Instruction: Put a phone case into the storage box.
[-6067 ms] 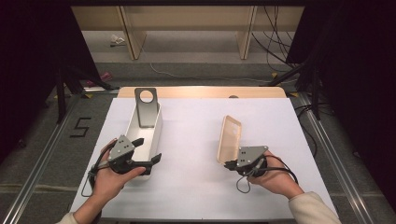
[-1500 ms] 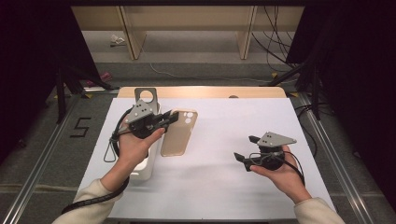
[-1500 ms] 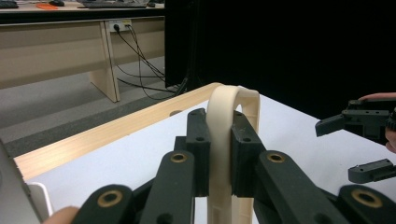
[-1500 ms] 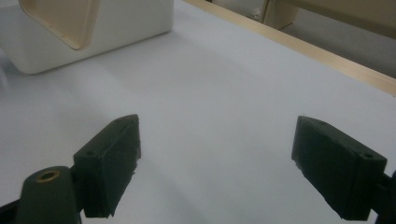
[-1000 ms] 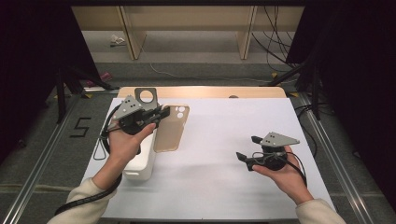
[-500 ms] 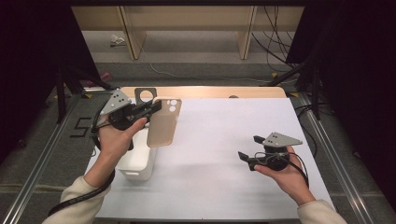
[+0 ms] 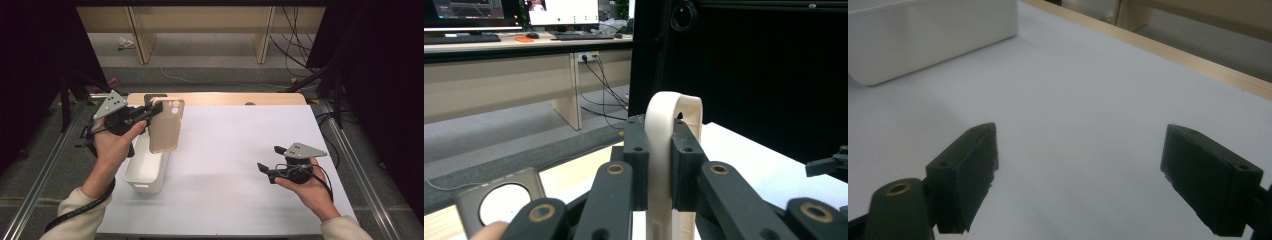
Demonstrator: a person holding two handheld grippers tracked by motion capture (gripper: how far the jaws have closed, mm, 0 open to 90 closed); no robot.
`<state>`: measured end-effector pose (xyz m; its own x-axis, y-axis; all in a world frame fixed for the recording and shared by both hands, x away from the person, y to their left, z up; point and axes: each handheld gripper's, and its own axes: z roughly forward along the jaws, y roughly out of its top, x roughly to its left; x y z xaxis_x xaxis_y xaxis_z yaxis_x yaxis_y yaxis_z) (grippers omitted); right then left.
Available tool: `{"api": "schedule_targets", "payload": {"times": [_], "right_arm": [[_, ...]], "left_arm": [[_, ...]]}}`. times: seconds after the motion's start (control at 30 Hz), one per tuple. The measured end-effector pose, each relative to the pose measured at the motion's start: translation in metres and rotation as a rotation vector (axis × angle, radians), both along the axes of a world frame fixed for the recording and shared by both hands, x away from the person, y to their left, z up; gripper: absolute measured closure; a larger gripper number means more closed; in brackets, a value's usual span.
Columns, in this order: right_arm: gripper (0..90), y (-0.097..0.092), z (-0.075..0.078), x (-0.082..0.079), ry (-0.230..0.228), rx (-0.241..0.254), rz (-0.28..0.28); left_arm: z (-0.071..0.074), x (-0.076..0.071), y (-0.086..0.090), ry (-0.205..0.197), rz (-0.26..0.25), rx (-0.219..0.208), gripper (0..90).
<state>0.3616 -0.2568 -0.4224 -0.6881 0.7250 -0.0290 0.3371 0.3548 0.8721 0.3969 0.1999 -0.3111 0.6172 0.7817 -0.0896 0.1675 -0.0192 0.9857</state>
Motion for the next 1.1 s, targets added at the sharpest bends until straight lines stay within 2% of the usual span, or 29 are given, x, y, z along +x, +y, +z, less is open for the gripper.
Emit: {"api": "schedule_targets", "payload": {"times": [0.57, 1.1], "right_arm": [[16.3, -0.001, -0.002, -0.001, 0.005, 0.007, -0.004], [16.4, -0.002, -0.001, -0.001, 0.005, 0.01, -0.007]], "left_arm": [[0.003, 0.003, 0.016, -0.007, 0.032, -0.009, 80.7], [0.003, 0.011, 0.035, -0.048, 0.044, 0.013, 80.6]]}}
